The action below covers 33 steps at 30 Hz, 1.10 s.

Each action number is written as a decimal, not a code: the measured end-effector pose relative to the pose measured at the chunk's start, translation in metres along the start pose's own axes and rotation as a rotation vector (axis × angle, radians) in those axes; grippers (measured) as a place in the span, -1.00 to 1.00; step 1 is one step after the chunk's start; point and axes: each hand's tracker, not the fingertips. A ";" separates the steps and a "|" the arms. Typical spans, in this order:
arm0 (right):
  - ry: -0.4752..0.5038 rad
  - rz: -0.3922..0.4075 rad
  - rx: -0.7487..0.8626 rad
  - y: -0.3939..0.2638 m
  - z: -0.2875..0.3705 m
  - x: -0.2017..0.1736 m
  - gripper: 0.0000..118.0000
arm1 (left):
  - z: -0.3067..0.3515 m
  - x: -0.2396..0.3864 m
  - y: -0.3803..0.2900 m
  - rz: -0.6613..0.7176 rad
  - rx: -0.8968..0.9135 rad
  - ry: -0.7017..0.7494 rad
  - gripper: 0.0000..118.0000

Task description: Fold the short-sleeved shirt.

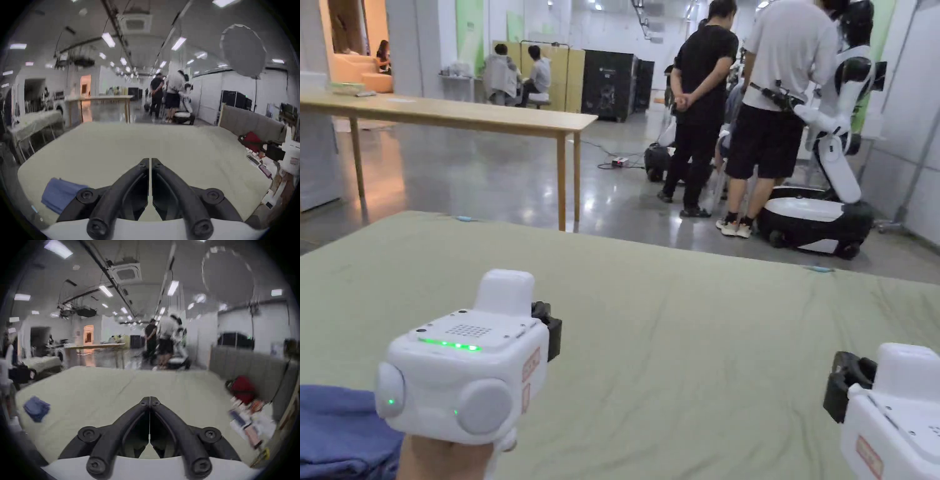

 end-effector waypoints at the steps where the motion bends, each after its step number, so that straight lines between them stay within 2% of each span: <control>1: -0.017 0.025 0.013 0.003 0.004 -0.003 -0.99 | -0.003 0.018 0.001 -0.011 0.000 -0.007 -1.00; 2: -0.020 0.040 0.015 0.004 0.005 -0.005 -0.99 | -0.005 0.030 0.000 0.004 0.007 -0.002 -1.00; 3: -0.004 0.037 0.014 0.006 0.008 -0.006 -0.98 | -0.007 0.039 -0.003 0.077 -0.056 -0.025 -1.00; 5: -0.004 0.035 0.023 0.011 0.015 -0.007 -0.97 | -0.002 0.060 -0.001 0.088 -0.040 -0.038 -1.00; 9: -0.004 0.027 0.056 0.014 0.022 -0.005 -0.97 | 0.008 0.074 0.003 -0.001 0.026 -0.012 -1.00; 19: 0.011 0.012 0.064 0.012 0.026 -0.007 -0.97 | 0.017 0.071 0.006 -0.018 0.049 0.007 -1.00; 24: 0.021 0.021 0.059 0.014 0.027 -0.008 -0.72 | 0.016 0.070 0.006 -0.020 0.044 0.018 -0.78; 25: 0.019 0.019 0.058 0.014 0.026 -0.008 -0.53 | 0.016 0.071 0.006 -0.021 0.046 0.022 -0.58; 26: 0.016 0.014 0.060 0.016 0.026 -0.007 -0.06 | 0.014 0.072 0.006 -0.025 0.047 0.030 0.06; 27: 0.008 0.008 0.055 0.017 0.024 -0.006 0.75 | 0.011 0.073 0.006 -0.028 0.036 0.038 0.96; 28: -0.005 -0.002 0.059 0.017 0.023 -0.005 1.00 | 0.014 0.072 0.006 -0.073 0.093 0.054 0.99; 29: -0.007 -0.001 0.119 0.020 0.034 -0.004 1.00 | 0.012 0.073 0.008 -0.050 0.071 0.057 1.00; 33: -0.016 0.015 0.107 0.034 0.049 -0.004 1.00 | 0.018 0.073 0.007 -0.050 0.073 0.060 1.00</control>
